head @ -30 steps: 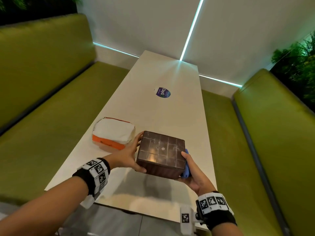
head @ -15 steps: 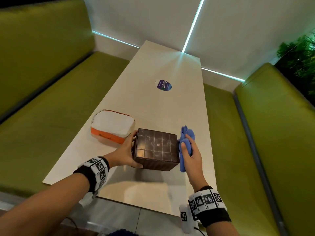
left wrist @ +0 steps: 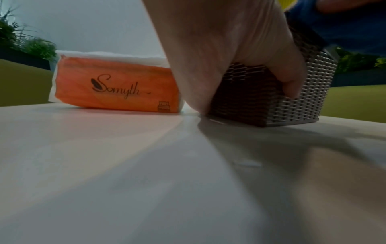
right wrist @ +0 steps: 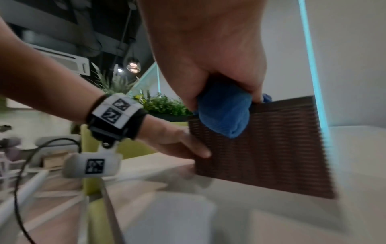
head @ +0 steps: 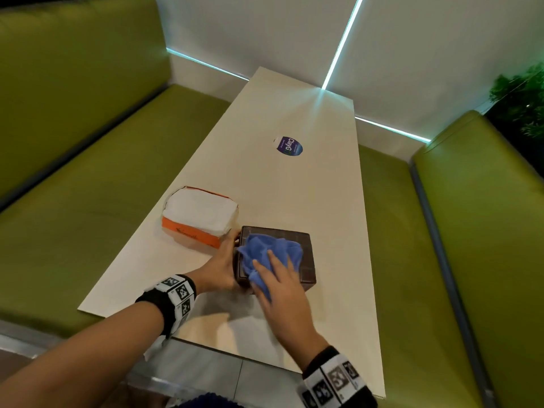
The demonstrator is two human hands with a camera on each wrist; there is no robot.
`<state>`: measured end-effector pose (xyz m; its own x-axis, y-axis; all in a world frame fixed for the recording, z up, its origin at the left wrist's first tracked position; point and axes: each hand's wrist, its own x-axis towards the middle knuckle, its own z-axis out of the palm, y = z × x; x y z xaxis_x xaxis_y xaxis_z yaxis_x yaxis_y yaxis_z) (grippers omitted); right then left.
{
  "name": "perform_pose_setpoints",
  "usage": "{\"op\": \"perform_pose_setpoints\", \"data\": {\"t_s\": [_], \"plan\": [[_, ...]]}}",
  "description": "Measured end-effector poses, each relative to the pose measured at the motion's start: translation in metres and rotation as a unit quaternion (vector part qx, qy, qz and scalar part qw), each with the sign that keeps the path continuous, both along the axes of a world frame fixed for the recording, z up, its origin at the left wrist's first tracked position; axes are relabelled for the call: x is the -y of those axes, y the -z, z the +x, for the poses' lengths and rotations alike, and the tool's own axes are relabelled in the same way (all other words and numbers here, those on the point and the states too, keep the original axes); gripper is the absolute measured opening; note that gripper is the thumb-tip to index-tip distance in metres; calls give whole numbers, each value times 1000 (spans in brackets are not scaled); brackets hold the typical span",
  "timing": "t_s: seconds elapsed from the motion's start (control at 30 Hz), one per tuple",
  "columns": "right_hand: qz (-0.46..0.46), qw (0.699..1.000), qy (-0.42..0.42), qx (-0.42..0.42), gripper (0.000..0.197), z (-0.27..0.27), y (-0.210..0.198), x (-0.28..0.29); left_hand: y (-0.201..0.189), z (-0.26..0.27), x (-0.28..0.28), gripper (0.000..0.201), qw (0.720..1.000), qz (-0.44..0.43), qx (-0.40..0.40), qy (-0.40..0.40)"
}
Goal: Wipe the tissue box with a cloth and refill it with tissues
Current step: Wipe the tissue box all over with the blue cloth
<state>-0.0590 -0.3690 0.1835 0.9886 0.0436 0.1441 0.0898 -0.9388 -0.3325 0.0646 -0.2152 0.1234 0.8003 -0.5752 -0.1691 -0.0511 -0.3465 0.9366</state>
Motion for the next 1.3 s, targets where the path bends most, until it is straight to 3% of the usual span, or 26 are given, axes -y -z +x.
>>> {"op": "perform_pose_setpoints", "data": {"t_s": [0.07, 0.1, 0.13, 0.23, 0.3, 0.43, 0.53, 0.67, 0.7, 0.77, 0.87, 0.93, 1.03, 1.1, 1.17, 1.23, 1.3], "plan": [[-19, 999, -36, 0, 49, 13, 1, -21, -27, -6, 7, 32, 998, 57, -18, 28], [-26, 999, -46, -11, 49, 24, -1, -26, -31, -5, 8, 24, 993, 111, 12, 47], [-27, 998, -46, -27, 49, 36, -5, -26, -30, -6, 7, 27, 989, 133, 26, 56], [-35, 997, -11, -73, 46, 71, -15, 0, -7, 4, 3, 112, 997, 46, 50, -25], [-17, 997, 32, -69, 44, 75, -19, 26, 7, 8, 1, 136, 998, 26, 61, -18], [31, 991, 114, -62, 44, 36, -14, 53, -6, 1, 1, 143, 999, 20, 47, -5], [-7, 995, 87, -53, 43, 12, -9, 11, 1, 3, 2, 142, 998, 23, 60, -10], [4, 1000, 0, -21, 46, 32, -5, -27, -8, 1, 2, 91, 998, 29, 32, 42], [9, 999, -1, -42, 45, 45, -9, -22, -7, 1, 2, 95, 998, 24, 38, 33], [-4, 997, 9, -70, 44, 70, -18, -8, -4, 2, 3, 123, 998, -7, 70, -1], [-11, 996, 24, -88, 44, 87, -27, -5, 3, 4, 5, 138, 994, -19, 108, -14], [-32, 997, 25, -61, 44, 69, -25, -20, 3, 2, 6, 135, 996, -9, 90, -7], [-6, 999, -23, -22, 47, 23, -7, -19, -4, -3, 5, 107, 998, 9, 64, 18], [28, 999, -30, -24, 47, 5, 0, 11, -1, -1, 5, 122, 998, -7, 60, -5], [70, 997, 24, -34, 45, -4, 0, 51, 5, 1, 5, 134, 997, -26, 68, -7], [114, 988, 103, -27, 43, -9, -4, 76, 1, 2, 4, 136, 998, -19, 57, 4], [101, 983, 146, -33, 44, -5, -7, 69, 1, 3, 4, 136, 998, -11, 59, 10]]}}
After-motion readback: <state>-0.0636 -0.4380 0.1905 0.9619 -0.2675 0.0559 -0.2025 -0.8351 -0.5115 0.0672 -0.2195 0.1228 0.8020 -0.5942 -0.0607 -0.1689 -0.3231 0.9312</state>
